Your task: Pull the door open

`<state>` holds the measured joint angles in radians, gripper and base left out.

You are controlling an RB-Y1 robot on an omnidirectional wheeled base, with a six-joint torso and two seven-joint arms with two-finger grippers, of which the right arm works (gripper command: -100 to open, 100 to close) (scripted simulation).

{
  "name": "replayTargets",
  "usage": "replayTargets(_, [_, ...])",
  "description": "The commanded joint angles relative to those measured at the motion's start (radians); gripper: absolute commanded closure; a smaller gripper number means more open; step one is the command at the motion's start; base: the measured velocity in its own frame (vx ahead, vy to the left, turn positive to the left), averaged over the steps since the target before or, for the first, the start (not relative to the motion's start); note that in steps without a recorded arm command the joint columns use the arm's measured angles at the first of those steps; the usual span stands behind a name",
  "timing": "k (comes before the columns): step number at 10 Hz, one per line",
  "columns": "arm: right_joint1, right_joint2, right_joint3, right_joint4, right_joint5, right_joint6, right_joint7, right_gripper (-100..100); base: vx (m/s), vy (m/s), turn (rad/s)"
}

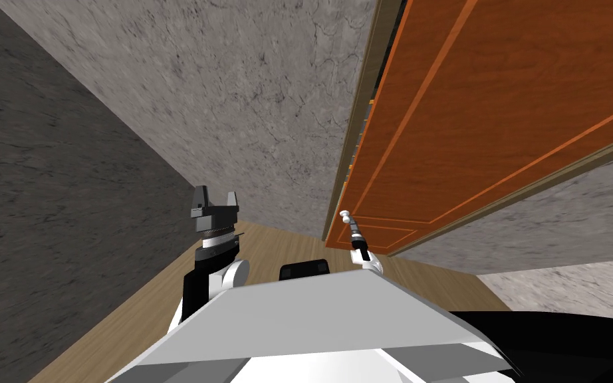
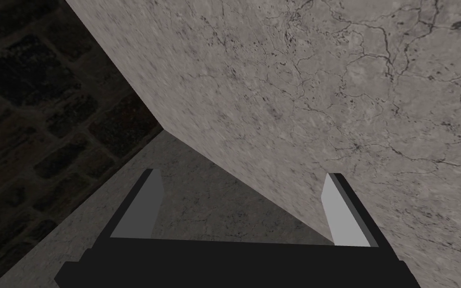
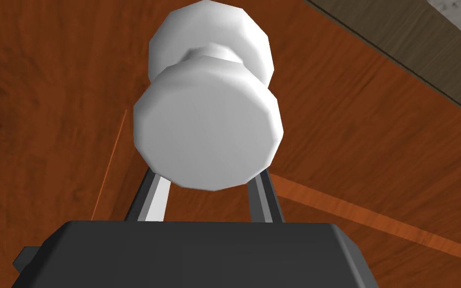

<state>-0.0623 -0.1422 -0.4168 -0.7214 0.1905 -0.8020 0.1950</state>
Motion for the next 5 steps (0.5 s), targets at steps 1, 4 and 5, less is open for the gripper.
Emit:
replayTargets(1, [-0.015,0.004,0.024,0.026,-0.016,-0.016,-0.047,100,-0.022,-0.003,0.060])
replayTargets(4, [-0.013,0.000,0.033,0.026,-0.035,-0.016,-0.089,100,-0.033,-0.011,0.046])
replayTargets(5, [-0.013,0.000,0.033,0.026,-0.035,-0.016,-0.089,100,-0.002,-0.007,0.006])
